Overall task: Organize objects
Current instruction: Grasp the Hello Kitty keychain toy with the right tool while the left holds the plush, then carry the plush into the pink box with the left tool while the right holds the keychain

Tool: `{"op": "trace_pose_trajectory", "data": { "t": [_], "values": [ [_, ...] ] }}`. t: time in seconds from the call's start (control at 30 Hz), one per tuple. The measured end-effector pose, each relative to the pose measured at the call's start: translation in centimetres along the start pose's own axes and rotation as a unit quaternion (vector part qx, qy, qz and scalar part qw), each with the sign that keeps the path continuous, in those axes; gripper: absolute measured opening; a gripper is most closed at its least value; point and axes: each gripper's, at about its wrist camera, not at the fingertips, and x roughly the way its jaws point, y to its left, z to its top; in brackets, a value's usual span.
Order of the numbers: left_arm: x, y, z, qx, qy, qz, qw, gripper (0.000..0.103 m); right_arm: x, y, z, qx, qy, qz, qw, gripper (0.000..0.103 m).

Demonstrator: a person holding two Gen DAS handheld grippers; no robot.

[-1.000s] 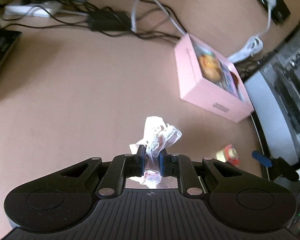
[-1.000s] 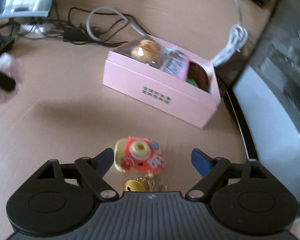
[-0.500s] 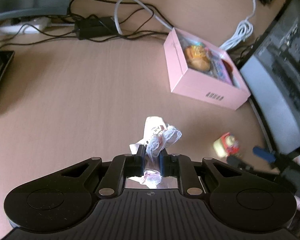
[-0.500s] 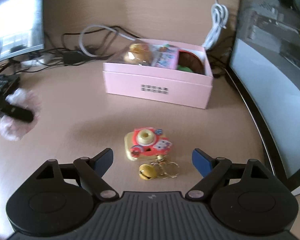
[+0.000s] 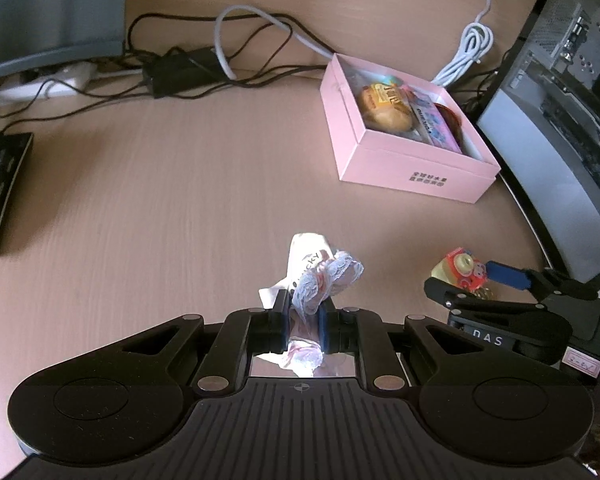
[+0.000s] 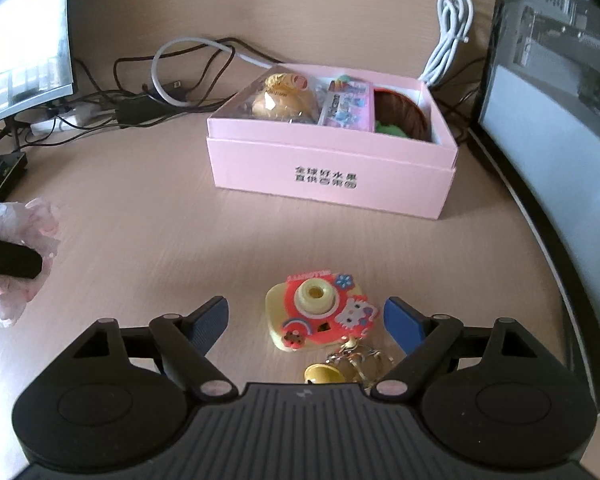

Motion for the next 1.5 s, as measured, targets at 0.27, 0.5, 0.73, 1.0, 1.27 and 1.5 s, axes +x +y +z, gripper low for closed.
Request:
{"op": "trace_pose_trajectory", "data": {
  "t": [0.27, 0.5, 0.73, 1.0, 1.27, 1.5],
  "values": [
    [1.1, 1.4, -1.1, -0.025, 0.031, 0.003, 0.9992, 0.016, -0.2, 2.1, -0.2, -0.048, -0.01, 0.009, 0.999, 0.081],
    [1.1, 2.1, -1.8, -0.032, 0.041, -0.002, 0.9987, 0.016, 0.6, 0.7, 0.1, -0.054, 0.021, 0.034, 0.998, 0.081],
    [1.2, 1.8, -1.9, -0.029, 0.045, -0.009, 0.9985, 0.016, 0.8, 1.1, 0.6, -0.051, 0.029, 0.047, 0.997, 0.058],
    [2.0, 0.9, -2.1, -0.021, 0.059, -0.023, 0.9977, 0.016, -1.5, 1.6, 1.5, -0.034, 0.014, 0.049, 0.998, 0.057],
    [2.5, -0.5, -1.3, -0.013, 0.053, -0.048, 0.9974, 0.016, -6.9, 0.2, 4.5, -0.007, -0.044, 0.034, 0.998, 0.057],
    [2.2, -1.3, 1.9, -0.01, -0.002, -0.084, 0.9964, 0.016, -10.6, -1.2, 6.4, 0.0, -0.083, 0.006, 0.997, 0.057]
  ]
}}
